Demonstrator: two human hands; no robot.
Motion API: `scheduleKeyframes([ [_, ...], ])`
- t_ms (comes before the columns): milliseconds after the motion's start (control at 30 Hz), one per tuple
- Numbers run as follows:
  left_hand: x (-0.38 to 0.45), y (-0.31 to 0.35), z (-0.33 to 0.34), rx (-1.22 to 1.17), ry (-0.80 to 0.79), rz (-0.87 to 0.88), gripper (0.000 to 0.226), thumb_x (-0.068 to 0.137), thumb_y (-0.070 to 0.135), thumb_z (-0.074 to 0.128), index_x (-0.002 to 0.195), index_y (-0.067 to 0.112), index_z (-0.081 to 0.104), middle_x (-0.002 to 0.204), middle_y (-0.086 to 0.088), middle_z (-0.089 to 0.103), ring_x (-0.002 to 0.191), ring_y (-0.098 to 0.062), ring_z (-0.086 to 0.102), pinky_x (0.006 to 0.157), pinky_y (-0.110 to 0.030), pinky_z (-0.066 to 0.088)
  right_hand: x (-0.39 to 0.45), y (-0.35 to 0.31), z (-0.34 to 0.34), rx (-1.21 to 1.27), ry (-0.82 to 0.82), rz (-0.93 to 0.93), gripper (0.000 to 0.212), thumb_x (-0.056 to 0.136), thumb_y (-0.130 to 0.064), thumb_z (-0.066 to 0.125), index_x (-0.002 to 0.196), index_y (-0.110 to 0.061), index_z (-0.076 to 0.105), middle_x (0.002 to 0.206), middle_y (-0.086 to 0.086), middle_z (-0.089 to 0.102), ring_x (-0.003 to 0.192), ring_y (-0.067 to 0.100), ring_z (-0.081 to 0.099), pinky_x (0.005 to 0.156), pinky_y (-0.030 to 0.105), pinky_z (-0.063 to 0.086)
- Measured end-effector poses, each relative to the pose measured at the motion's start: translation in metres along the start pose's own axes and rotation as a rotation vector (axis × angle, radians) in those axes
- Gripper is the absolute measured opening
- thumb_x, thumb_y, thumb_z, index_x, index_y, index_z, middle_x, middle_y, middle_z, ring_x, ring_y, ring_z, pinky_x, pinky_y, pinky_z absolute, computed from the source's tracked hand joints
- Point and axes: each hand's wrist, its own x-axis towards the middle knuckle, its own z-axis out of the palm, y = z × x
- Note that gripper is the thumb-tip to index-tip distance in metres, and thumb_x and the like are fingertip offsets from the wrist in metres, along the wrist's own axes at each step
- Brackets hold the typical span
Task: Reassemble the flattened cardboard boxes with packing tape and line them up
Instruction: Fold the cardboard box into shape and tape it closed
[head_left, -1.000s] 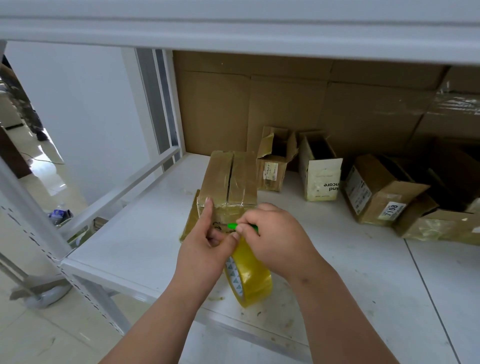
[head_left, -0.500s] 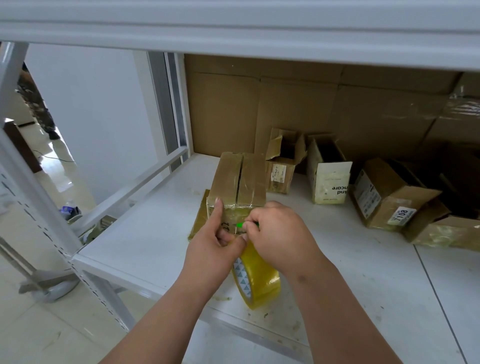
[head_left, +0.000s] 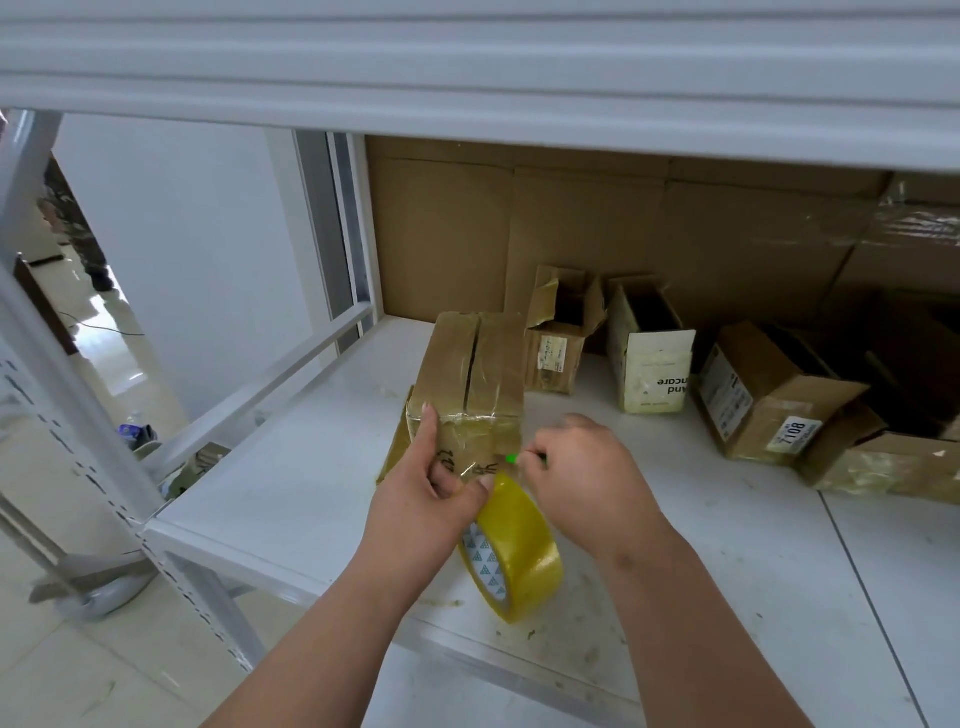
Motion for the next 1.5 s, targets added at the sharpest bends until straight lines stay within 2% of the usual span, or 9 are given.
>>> scheduleKeyframes([
  [233, -0.001, -0.003, 0.002, -0.05, 0.0, 0.004, 0.09, 0.087, 0.025, 0.074, 0.156, 0.037, 0.016, 0.068, 0.01, 0.05, 0.066, 0.005, 0.055, 0.065, -0.005, 0.044, -0.014, 0.037, 0.009, 0.199, 0.075, 0.111, 0.017, 0.096, -0.032, 0.056, 0.104, -0.029, 0.071, 0.103, -0.009, 0.063, 0.093, 0.011, 0.058, 0.083, 0.031, 0.048],
  [567, -0.009, -0.001, 0.009, -0.146, 0.039, 0.012, 0.087, 0.087, 0.018, 0.073, 0.155, 0.036, 0.02, 0.071, 0.013, 0.055, 0.073, 0.004, 0.057, 0.067, 0.001, 0.039, -0.03, 0.071, 0.038, -0.117, -0.155, 0.34, 0.037, 0.095, -0.03, 0.048, 0.128, -0.04, 0.059, 0.138, -0.013, 0.053, 0.124, 0.014, 0.051, 0.103, 0.033, 0.035],
  [700, -0.011, -0.001, 0.011, -0.116, 0.055, 0.038, 0.086, 0.087, 0.018, 0.073, 0.154, 0.035, 0.022, 0.074, 0.012, 0.06, 0.076, 0.003, 0.059, 0.068, 0.0, 0.04, -0.029, 0.04, 0.034, 0.608, -0.019, 0.396, 0.017, 0.092, -0.042, 0.054, 0.097, -0.038, 0.07, 0.112, -0.015, 0.063, 0.107, 0.014, 0.06, 0.094, 0.041, 0.051],
  [800, -0.011, -0.001, 0.012, -0.082, 0.057, 0.066, 0.084, 0.088, 0.02, 0.073, 0.154, 0.034, 0.023, 0.078, 0.013, 0.061, 0.08, 0.002, 0.06, 0.069, 0.0, 0.04, -0.029, 0.013, 0.028, 1.011, -0.105, 0.429, 0.018, 0.092, -0.045, 0.06, 0.099, -0.033, 0.07, 0.103, -0.014, 0.068, 0.101, 0.007, 0.062, 0.09, 0.034, 0.053],
  [933, -0.012, -0.002, 0.01, -0.043, 0.043, 0.091, 0.083, 0.088, 0.021, 0.072, 0.153, 0.035, 0.024, 0.083, 0.013, 0.062, 0.087, 0.003, 0.059, 0.072, 0.0, 0.04, -0.019, 0.001, 0.035, 1.089, -0.167, 0.482, 0.011, 0.09, -0.038, 0.066, 0.094, -0.03, 0.071, 0.1, -0.007, 0.071, 0.099, 0.015, 0.066, 0.094, 0.04, 0.053],
  [1033, -0.013, -0.003, 0.01, -0.046, 0.035, 0.097, 0.082, 0.088, 0.019, 0.073, 0.152, 0.037, 0.026, 0.085, 0.011, 0.064, 0.09, 0.004, 0.059, 0.075, 0.001, 0.039, -0.012, 0.0, 0.036, 1.154, -0.179, 0.55, 0.012, 0.087, -0.029, 0.067, 0.083, -0.019, 0.072, 0.08, -0.001, 0.071, 0.08, 0.02, 0.067, 0.082, 0.04, 0.054],
  [1200, -0.015, -0.002, 0.01, -0.058, 0.02, 0.1, 0.083, 0.087, 0.016, 0.073, 0.152, 0.038, 0.025, 0.087, 0.005, 0.065, 0.091, 0.001, 0.06, 0.077, -0.001, 0.04, -0.009, 0.0, 0.039, 1.238, -0.156, 0.571, 0.006, 0.069, -0.024, 0.071, 0.069, -0.02, 0.075, 0.072, 0.01, 0.07, 0.074, 0.028, 0.066, 0.086, 0.056, 0.054],
  [1400, -0.012, 0.002, 0.006, -0.066, -0.014, 0.055, 0.101, 0.086, 0.015, 0.075, 0.155, 0.043, 0.006, 0.086, 0.001, 0.067, 0.083, -0.002, 0.064, 0.072, -0.003, 0.044, -0.009, -0.001, 0.047, 1.22, -0.016, 0.543, 0.026, 0.08, -0.006, 0.066, 0.059, -0.023, 0.068, 0.066, 0.002, 0.067, 0.071, 0.024, 0.062, 0.074, 0.043, 0.055],
  [1500, -0.01, 0.003, 0.003, -0.011, -0.017, 0.012, 0.107, 0.085, 0.023, 0.076, 0.153, 0.049, -0.003, 0.086, 0.006, 0.071, 0.081, 0.001, 0.066, 0.067, -0.004, 0.045, -0.012, 0.001, 0.049, 1.186, -0.001, 0.502, 0.027, 0.082, -0.01, 0.065, 0.063, -0.028, 0.069, 0.071, -0.001, 0.068, 0.076, 0.022, 0.063, 0.08, 0.044, 0.055],
])
